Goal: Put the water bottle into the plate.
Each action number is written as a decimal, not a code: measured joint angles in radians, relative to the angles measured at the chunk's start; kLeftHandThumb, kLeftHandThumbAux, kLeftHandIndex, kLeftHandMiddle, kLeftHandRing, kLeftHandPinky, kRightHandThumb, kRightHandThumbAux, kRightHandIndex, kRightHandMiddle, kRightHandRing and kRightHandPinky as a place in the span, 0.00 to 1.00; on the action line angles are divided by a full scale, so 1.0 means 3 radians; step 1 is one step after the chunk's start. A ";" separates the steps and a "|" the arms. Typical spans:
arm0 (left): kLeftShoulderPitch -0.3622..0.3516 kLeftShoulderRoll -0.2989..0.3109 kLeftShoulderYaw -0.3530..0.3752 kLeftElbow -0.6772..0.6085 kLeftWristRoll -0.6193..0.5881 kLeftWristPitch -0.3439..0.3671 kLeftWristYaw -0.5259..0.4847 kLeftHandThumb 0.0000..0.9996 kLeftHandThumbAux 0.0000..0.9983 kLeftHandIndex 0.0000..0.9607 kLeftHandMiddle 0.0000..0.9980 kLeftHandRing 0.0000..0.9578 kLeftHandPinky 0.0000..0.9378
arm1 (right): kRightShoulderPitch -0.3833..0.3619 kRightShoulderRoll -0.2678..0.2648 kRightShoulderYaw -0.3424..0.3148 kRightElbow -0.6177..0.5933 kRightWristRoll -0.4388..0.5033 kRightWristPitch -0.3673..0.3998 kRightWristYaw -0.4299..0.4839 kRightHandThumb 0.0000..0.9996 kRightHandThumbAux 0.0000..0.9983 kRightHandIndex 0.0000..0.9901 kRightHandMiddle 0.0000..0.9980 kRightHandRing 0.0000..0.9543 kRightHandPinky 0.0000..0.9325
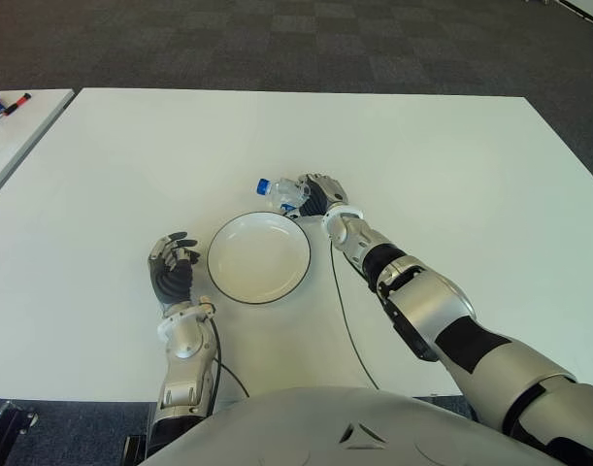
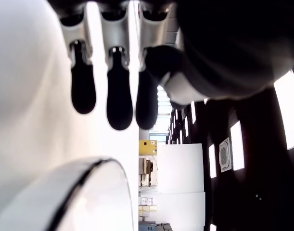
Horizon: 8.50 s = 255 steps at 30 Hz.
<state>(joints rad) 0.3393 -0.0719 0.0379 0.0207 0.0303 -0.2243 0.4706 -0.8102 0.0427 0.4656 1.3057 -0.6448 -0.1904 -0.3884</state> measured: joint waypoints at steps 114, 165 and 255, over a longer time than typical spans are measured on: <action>-0.0281 0.0019 0.0211 0.0403 -0.0026 -0.0095 -0.0214 0.83 0.68 0.43 0.48 0.60 0.56 | 0.1950 -0.0363 -0.0171 -0.3565 0.0057 -0.0474 0.0053 0.86 0.68 0.41 0.54 0.92 0.93; -0.0395 0.0015 0.0200 0.0515 0.0007 -0.0080 -0.0213 0.83 0.68 0.42 0.49 0.60 0.55 | 0.2576 -0.0295 0.0131 -0.3852 0.0469 -0.0681 0.0986 0.86 0.67 0.42 0.54 0.95 0.95; -0.0449 0.0010 0.0103 0.0610 0.0021 -0.0109 -0.0148 0.83 0.68 0.42 0.49 0.59 0.55 | 0.1412 -0.0347 0.0155 -0.1982 0.0171 -0.1442 0.0697 0.83 0.68 0.38 0.54 0.63 0.65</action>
<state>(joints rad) 0.2045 -0.0688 0.0687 0.2037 0.0368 -0.2570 0.4263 -0.3866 -0.0614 0.5120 0.7112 -0.5936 -0.6231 -0.1792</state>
